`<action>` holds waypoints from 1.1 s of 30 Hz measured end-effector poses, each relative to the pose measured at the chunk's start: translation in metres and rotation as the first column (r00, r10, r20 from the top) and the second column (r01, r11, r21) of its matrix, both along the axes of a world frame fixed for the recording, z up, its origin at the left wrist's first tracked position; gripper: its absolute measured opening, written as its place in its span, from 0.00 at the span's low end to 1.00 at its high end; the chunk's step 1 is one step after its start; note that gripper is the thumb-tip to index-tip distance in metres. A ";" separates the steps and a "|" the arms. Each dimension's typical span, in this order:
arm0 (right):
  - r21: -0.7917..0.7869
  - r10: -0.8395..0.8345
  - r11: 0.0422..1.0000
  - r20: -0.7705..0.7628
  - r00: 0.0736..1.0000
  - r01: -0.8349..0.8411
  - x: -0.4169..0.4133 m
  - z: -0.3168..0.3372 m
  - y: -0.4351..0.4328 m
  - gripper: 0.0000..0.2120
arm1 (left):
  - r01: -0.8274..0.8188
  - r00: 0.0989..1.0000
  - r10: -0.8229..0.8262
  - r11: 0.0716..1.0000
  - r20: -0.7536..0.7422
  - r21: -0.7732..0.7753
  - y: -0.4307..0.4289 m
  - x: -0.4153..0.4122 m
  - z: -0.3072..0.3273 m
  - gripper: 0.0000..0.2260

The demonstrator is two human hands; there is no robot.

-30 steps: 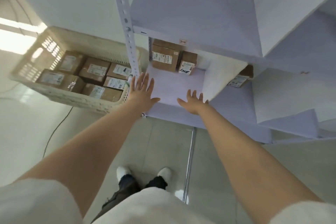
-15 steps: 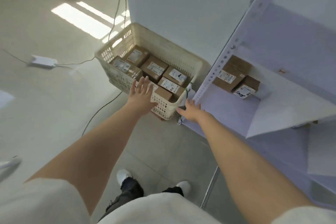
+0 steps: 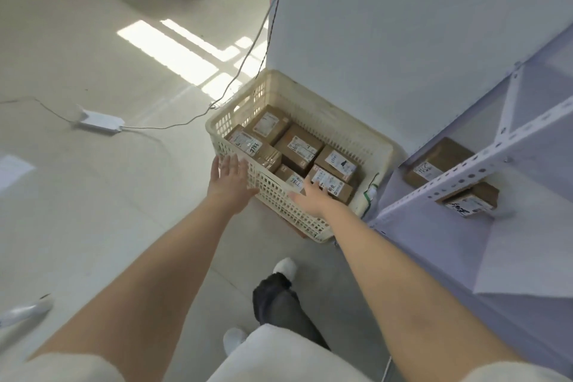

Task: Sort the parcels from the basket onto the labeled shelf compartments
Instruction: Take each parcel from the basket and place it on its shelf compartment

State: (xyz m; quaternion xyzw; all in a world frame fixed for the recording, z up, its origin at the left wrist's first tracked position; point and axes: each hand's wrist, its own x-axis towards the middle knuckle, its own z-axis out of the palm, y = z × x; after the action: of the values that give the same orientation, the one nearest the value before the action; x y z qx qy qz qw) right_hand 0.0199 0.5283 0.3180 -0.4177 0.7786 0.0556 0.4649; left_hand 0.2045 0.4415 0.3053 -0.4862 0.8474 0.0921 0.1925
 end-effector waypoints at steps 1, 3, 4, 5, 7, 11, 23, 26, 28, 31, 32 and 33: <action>0.023 -0.008 1.000 -0.007 1.000 0.008 -0.008 -0.007 -0.015 0.40 | -0.013 1.000 0.014 1.000 -0.009 0.012 -0.014 -0.004 -0.005 0.38; 0.058 -0.035 0.998 -0.015 0.999 0.036 -0.023 -0.018 -0.037 0.39 | -0.011 1.000 0.011 1.000 -0.004 0.009 -0.035 -0.011 -0.010 0.38; 0.062 -0.055 0.997 -0.017 0.998 0.056 -0.032 -0.023 -0.054 0.39 | -0.003 1.000 0.003 1.000 0.014 0.009 -0.051 -0.015 -0.013 0.38; 0.063 -0.065 0.996 -0.028 0.997 0.067 -0.040 -0.028 -0.069 0.39 | 0.001 0.999 -0.002 1.000 0.036 0.013 -0.065 -0.019 -0.015 0.38; 0.047 -0.049 0.998 -0.054 0.997 0.052 -0.052 -0.035 -0.102 0.39 | -0.014 0.998 0.012 0.999 0.066 0.043 -0.093 -0.027 -0.019 0.37; 0.076 -0.134 0.989 0.057 0.989 0.129 -0.065 -0.046 -0.146 0.38 | 0.022 0.995 -0.033 0.993 0.091 0.118 -0.141 -0.046 -0.026 0.37; 0.244 -0.227 0.947 0.051 0.973 0.208 -0.083 -0.133 -0.223 0.38 | -0.116 0.993 0.108 0.924 0.042 0.364 -0.220 -0.077 -0.106 0.35; 0.248 -0.276 0.936 0.083 0.957 0.249 -0.075 -0.163 -0.227 0.37 | -0.137 0.988 0.157 0.880 -0.006 0.454 -0.224 -0.094 -0.136 0.34; 0.277 -0.268 0.931 0.072 0.961 0.239 -0.072 -0.187 -0.227 0.38 | -0.150 0.983 0.185 0.855 -0.022 0.496 -0.225 -0.106 -0.156 0.33; 0.272 -0.279 0.928 0.051 0.959 0.256 -0.073 -0.226 -0.235 0.38 | -0.220 0.957 0.287 0.812 -0.043 0.541 -0.232 -0.119 -0.191 0.34; 0.272 -0.295 0.923 0.050 0.954 0.272 -0.074 -0.237 -0.240 0.37 | -0.260 0.941 0.337 0.784 -0.034 0.563 -0.236 -0.121 -0.202 0.34; 0.260 -0.312 0.922 0.056 0.948 0.288 -0.075 -0.248 -0.244 0.37 | -0.300 0.922 0.385 0.758 -0.028 0.579 -0.239 -0.123 -0.213 0.34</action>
State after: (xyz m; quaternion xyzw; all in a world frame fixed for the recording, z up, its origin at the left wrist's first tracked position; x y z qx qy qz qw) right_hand -0.0553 0.2841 0.0698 -0.2342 0.7968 0.0606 0.5537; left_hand 0.0818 0.2025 0.0920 -0.5462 0.6899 0.4069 0.2452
